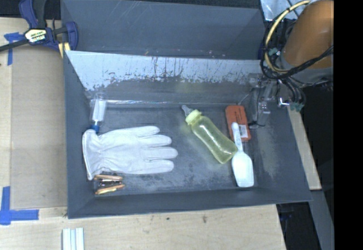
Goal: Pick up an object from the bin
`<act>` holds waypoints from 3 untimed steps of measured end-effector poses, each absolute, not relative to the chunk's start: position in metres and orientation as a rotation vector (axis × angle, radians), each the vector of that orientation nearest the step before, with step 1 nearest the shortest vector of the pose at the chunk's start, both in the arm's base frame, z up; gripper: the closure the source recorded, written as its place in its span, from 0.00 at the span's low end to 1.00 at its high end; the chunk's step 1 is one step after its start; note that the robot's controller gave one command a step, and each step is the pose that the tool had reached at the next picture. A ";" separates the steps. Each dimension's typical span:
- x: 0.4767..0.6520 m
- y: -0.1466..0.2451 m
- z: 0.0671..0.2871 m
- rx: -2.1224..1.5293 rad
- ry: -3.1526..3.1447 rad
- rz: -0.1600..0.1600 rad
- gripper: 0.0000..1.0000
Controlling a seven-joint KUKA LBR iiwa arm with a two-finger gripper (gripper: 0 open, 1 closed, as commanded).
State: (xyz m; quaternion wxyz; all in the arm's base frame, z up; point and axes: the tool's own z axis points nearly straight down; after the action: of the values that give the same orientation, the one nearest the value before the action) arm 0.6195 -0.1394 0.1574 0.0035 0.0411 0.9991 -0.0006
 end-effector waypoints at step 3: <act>0.614 -0.072 0.084 0.082 3.135 0.006 0.00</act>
Offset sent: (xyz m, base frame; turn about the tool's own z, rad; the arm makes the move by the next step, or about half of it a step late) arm 0.0037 0.0718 -0.0460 -0.0275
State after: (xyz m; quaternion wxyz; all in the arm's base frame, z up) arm 0.6142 -0.0718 0.0835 0.0029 0.0263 0.9996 0.0020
